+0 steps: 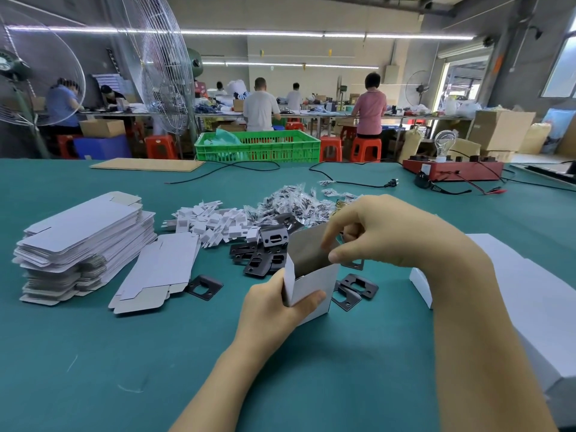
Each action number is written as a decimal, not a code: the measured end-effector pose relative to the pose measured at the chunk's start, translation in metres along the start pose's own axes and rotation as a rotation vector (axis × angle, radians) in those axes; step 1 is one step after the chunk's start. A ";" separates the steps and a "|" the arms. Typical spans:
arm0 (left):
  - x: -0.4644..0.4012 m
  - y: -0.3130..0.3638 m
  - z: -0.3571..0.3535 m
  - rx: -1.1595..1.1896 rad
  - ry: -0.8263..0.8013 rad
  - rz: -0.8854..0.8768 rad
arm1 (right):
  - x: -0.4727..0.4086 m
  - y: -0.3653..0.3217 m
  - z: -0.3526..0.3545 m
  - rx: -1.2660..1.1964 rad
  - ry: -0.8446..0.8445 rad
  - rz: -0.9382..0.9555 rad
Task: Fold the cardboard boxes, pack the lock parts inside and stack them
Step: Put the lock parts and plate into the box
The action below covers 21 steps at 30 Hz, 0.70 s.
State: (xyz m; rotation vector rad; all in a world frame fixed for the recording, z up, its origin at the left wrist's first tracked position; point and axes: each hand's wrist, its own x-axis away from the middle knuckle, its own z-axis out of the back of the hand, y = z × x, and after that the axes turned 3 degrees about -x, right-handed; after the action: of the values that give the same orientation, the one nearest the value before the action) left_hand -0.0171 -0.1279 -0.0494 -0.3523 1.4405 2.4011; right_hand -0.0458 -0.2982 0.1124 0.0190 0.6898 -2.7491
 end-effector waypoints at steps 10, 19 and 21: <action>-0.002 -0.003 0.001 0.100 0.027 0.092 | -0.003 0.035 -0.001 -0.020 0.158 -0.135; -0.002 0.001 0.000 0.043 0.089 0.158 | -0.026 0.100 -0.067 -0.118 0.154 -0.552; -0.001 0.002 0.000 -0.020 0.088 0.142 | -0.029 0.104 -0.077 -0.123 0.150 -0.582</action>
State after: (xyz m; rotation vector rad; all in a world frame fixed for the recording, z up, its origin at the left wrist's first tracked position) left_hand -0.0166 -0.1291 -0.0472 -0.3771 1.5284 2.5422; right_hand 0.0083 -0.3413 -0.0014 -0.0031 1.0431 -3.2729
